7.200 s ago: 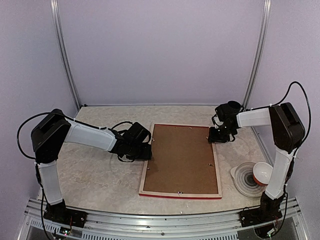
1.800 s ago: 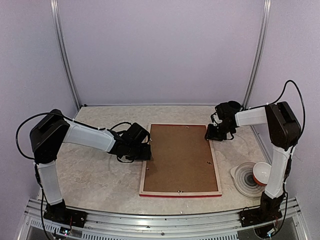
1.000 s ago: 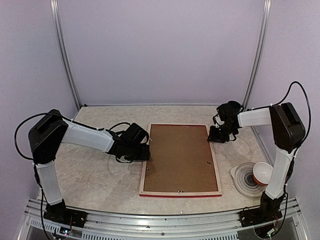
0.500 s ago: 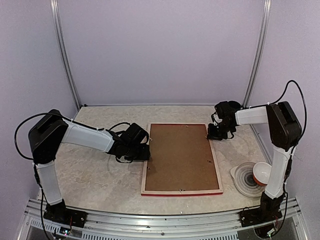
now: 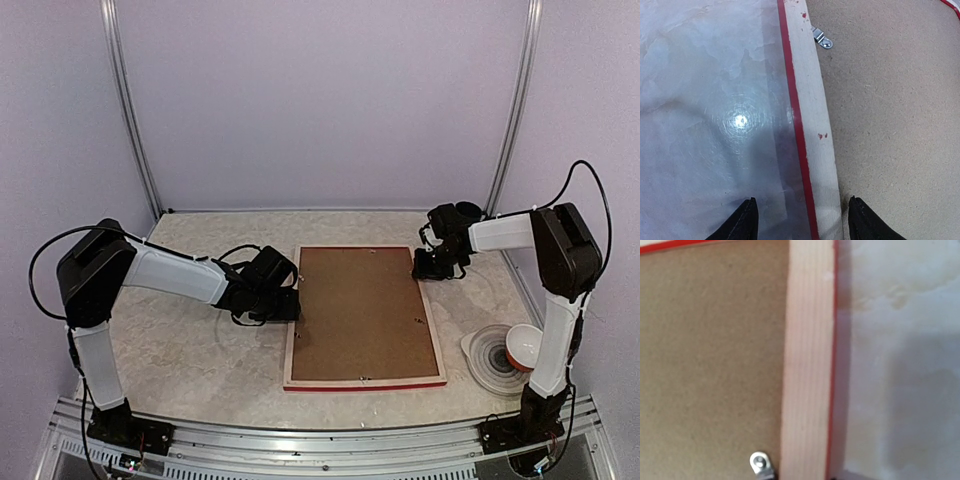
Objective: Put the photo into the frame
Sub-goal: Press the fastener onto the backboard.
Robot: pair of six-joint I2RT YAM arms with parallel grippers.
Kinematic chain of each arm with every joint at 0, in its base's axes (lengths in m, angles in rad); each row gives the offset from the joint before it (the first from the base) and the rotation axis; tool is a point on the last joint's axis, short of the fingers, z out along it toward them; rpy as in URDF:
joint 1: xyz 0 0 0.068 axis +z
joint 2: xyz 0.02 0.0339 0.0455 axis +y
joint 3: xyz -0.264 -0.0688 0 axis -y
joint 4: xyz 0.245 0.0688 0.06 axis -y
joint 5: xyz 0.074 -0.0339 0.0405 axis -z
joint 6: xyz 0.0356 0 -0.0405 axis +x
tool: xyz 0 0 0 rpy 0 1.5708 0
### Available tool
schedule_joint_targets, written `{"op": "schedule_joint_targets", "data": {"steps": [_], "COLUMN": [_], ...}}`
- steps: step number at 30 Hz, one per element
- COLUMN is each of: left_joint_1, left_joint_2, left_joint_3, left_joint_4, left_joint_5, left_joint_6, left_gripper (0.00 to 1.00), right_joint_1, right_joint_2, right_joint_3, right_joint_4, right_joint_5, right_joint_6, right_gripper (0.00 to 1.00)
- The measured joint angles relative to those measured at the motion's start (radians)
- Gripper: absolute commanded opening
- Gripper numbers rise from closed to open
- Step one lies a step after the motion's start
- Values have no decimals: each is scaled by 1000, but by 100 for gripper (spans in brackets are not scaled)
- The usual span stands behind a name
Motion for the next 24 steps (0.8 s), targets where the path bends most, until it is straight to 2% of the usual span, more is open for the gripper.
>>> {"op": "schedule_joint_targets", "data": {"steps": [11,14,17,21,24], "left_joint_1": [0,0,0,0,0], "left_joint_2": [0,0,0,0,0], "left_joint_3": [0,0,0,0,0], "left_joint_4": [0,0,0,0,0], "left_joint_5": [0,0,0,3,3], "left_joint_6": [0,0,1,1,2], "left_gripper": [61,61,61,61,61], "right_joint_1": [3,5,7,12,13], "right_joint_2": [-1,0,3,5,6], "right_joint_3": [-15,-14,-9,-9,-9], "right_joint_4": [38,38,43,55,60], "right_joint_5": [-3,1,14,42,52], "right_joint_6": [-20,-22,-6,-3,-4], "right_gripper": [24,15,11,12,18]}}
